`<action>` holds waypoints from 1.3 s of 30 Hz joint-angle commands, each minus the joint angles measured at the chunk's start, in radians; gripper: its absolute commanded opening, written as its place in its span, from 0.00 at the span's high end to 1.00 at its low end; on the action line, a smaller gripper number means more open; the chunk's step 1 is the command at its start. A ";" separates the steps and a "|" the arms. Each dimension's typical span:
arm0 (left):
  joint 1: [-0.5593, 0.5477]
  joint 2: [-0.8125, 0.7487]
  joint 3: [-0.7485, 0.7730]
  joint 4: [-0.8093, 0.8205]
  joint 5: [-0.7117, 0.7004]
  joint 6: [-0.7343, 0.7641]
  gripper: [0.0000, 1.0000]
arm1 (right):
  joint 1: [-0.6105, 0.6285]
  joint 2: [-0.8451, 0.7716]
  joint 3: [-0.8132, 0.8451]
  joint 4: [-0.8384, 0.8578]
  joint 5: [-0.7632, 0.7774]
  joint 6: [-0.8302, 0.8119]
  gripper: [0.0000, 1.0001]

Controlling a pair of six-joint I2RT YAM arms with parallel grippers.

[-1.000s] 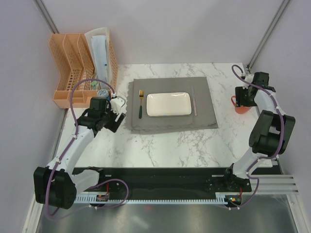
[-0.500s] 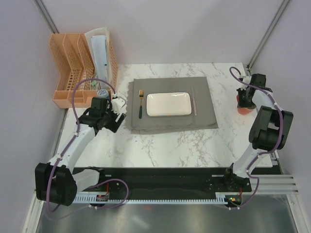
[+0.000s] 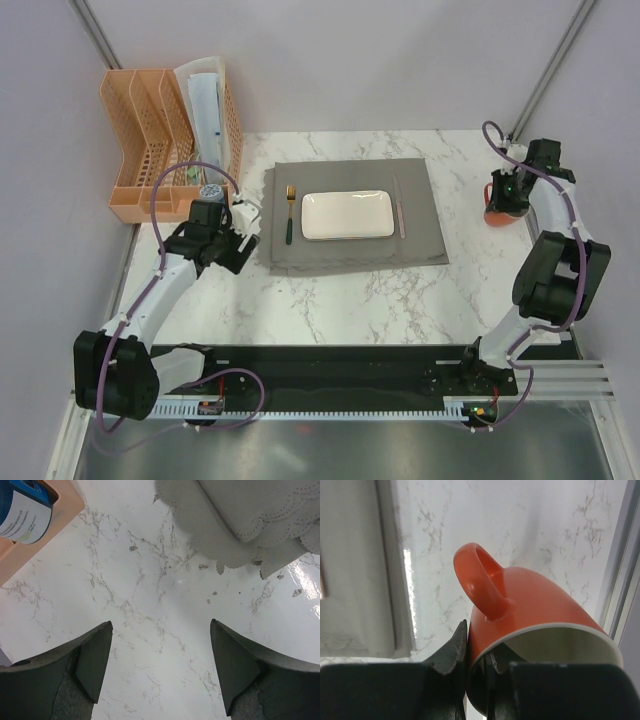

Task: Set the dinner table for one person
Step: Pick up the cup at the center of the board, then place the cup on the napkin.

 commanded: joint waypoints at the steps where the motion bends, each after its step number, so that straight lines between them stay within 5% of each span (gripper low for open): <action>1: 0.005 0.002 0.024 0.023 -0.004 0.041 0.14 | 0.001 -0.072 0.138 -0.039 -0.122 0.031 1.00; 12: 0.005 0.001 0.026 0.020 0.000 0.038 0.14 | 0.094 -0.069 0.316 -0.263 -0.107 0.102 1.00; 21: 0.005 0.007 0.033 0.017 0.002 0.037 0.14 | 0.231 0.258 0.834 -0.462 -0.032 0.209 1.00; 27: 0.005 -0.009 0.032 0.012 -0.003 0.041 0.15 | 0.291 0.433 0.865 -0.429 -0.012 0.228 1.00; 39: 0.005 0.007 0.032 0.008 -0.016 0.038 0.15 | 0.392 0.488 0.826 -0.288 0.015 0.254 1.00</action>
